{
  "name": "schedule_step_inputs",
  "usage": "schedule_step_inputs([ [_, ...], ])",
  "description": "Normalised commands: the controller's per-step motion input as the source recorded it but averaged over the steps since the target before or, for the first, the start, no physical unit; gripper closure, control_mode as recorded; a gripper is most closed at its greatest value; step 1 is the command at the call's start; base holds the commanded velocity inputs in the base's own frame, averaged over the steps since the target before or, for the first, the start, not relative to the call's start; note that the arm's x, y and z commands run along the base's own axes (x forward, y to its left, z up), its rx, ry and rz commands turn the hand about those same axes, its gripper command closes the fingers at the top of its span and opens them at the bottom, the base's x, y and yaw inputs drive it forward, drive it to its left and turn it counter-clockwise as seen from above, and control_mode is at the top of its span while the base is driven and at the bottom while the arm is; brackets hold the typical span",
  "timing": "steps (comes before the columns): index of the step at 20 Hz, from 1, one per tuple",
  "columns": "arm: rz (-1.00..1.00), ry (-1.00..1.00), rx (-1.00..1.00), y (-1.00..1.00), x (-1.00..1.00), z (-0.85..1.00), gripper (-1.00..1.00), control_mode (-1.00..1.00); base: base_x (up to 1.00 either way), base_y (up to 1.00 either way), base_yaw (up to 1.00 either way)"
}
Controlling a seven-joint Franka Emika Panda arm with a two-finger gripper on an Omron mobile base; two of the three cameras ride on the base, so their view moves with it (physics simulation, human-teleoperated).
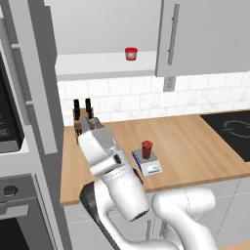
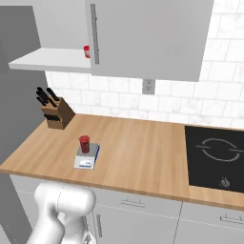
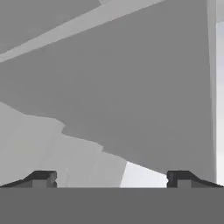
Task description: Pick the yogurt and place it on the digital scale for weighing, and close the cabinet.
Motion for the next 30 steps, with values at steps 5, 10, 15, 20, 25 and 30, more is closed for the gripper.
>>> schedule_step_inputs([
  [5, -0.36, 0.65, -0.13, -0.71, -0.55, 0.0, -1.0, -1.0, 0.0, 0.0, 0.0],
  [10, -0.16, 0.68, -0.3, -0.08, -0.76, 0.0, -1.0, -1.0, 0.0, 0.0, 0.0],
  [15, -0.14, 0.56, -0.35, 0.25, -0.77, 0.02, -1.0, -1.0, 0.0, 0.0, 0.0],
  [20, -0.12, 0.31, -0.15, 0.31, -1.0, 0.07, -1.0, -1.0, 0.0, 0.0, 0.0],
  [25, -0.05, 0.05, 0.13, 0.64, -1.0, 0.0, -1.0, -1.0, 0.0, 0.0, 0.0],
  [30, -0.02, -0.04, 0.23, 1.0, -0.97, 0.0, -1.0, -1.0, 0.0, 0.0, 0.0],
])
